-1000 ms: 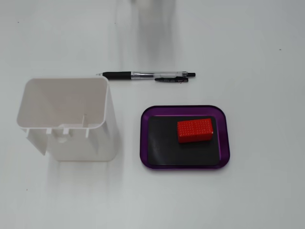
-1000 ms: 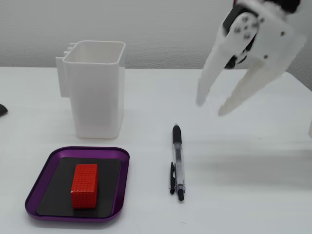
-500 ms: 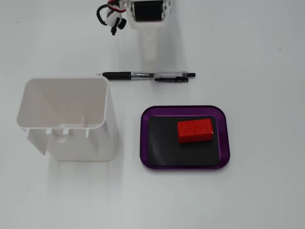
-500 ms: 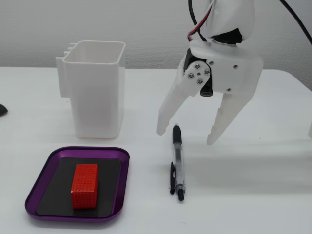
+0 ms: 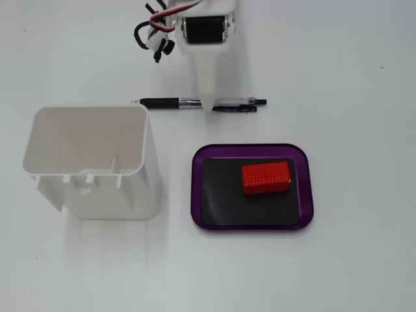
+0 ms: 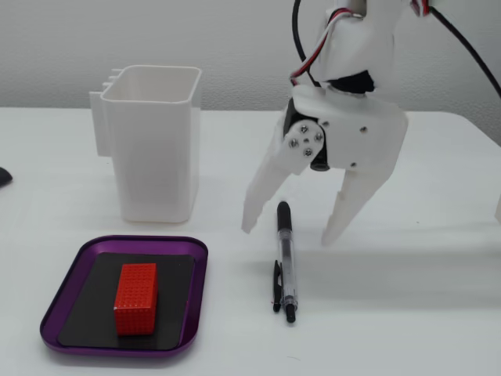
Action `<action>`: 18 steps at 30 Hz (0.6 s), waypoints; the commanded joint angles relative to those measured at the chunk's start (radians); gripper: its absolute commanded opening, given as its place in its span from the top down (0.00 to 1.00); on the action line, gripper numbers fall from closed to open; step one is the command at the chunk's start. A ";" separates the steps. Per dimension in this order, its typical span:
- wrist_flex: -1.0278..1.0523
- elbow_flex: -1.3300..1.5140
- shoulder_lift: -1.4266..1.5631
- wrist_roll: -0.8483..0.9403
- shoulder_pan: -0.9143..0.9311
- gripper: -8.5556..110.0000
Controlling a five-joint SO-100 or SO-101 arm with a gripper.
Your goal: Pick up the pen and put it in the pen holder.
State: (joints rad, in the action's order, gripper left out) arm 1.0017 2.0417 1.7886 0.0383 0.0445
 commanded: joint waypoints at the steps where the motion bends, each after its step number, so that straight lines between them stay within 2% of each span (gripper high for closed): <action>1: -0.029 -0.006 -0.049 -0.003 -0.006 0.71; 12: -0.058 -0.009 -0.112 -0.025 -0.028 0.72; 18: -0.087 -0.008 -0.114 -0.015 -0.144 0.80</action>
State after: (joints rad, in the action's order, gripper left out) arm 0.9250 2.0402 1.6690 0.0184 -0.0782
